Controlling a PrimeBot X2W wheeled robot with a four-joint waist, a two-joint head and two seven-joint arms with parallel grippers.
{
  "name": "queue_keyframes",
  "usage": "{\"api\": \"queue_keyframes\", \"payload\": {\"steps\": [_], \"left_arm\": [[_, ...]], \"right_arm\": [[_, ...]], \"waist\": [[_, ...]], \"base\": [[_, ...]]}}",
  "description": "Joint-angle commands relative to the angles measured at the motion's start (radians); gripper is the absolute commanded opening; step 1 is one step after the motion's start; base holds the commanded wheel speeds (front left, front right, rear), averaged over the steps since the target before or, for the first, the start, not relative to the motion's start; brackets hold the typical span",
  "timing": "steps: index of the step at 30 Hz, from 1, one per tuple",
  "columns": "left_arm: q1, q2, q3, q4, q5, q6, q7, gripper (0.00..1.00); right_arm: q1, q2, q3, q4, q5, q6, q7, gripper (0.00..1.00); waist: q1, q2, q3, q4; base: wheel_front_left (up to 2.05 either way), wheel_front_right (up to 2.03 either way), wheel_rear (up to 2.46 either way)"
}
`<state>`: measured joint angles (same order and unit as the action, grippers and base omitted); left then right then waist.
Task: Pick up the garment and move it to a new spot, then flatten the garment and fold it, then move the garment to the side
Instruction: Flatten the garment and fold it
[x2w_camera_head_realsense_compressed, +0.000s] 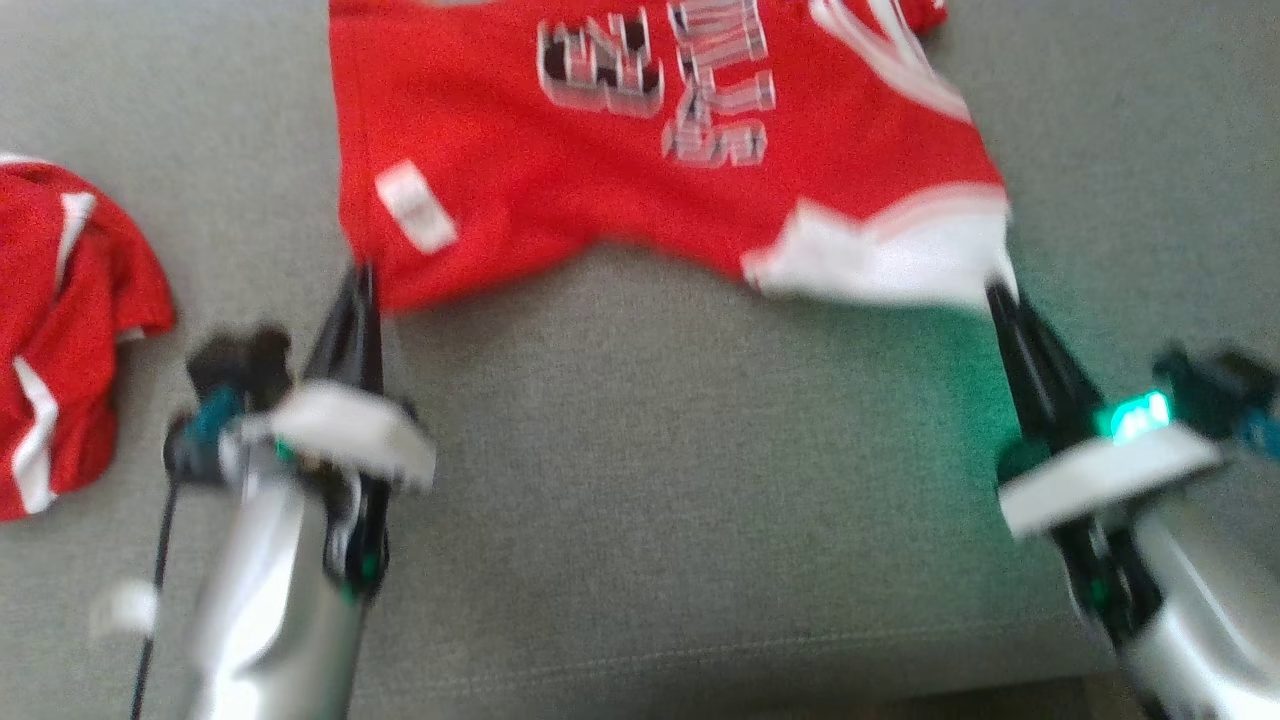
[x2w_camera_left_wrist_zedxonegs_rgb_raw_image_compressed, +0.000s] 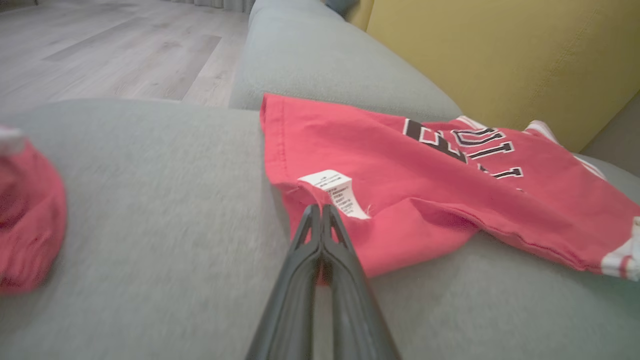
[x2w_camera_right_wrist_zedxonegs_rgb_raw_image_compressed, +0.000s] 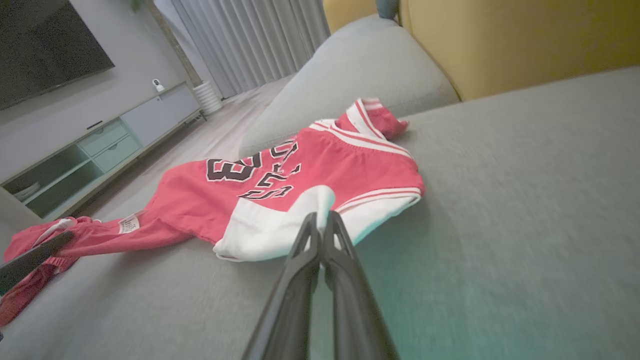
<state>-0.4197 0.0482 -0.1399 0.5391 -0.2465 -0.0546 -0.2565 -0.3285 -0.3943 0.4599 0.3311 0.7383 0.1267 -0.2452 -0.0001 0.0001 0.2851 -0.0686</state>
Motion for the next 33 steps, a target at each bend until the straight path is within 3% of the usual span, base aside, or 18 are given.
{"api": "queue_keyframes", "payload": {"steps": [1,9,19,26,33], "left_arm": [[0.008,0.018,0.045,-0.046,0.005,-0.003,-0.005,0.00],[0.249,0.045,0.070,-0.166,-0.002,0.019,0.011,0.00],[0.511,0.059,0.076,-0.455,-0.008,0.087,0.148,0.00],[0.611,0.061,0.060,-0.591,-0.008,0.110,0.217,0.00],[0.567,0.062,0.046,-0.619,-0.019,0.109,0.270,0.00]], "right_arm": [[0.037,-0.027,-0.013,-0.052,-0.002,0.004,0.007,0.00],[0.397,0.010,-0.193,-0.311,-0.070,0.004,0.206,0.00],[0.638,0.111,-0.352,-0.544,-0.158,0.004,0.452,0.00],[0.697,0.151,-0.406,-0.619,-0.185,0.004,0.523,0.00],[0.591,0.146,-0.445,-0.598,-0.226,0.004,0.511,0.00]], "waist": [[0.0001,-0.0001,-0.040,0.006],[0.0001,-0.0001,-0.123,0.007],[0.0001,-0.0001,-0.192,0.004],[0.0001,-0.0001,-0.201,0.012],[0.0001,-0.0001,-0.170,0.018]], "base": [[0.00,0.00,0.00],[0.00,0.00,0.00],[0.00,0.00,0.00],[0.00,0.00,0.00],[0.00,0.00,0.00]]}}
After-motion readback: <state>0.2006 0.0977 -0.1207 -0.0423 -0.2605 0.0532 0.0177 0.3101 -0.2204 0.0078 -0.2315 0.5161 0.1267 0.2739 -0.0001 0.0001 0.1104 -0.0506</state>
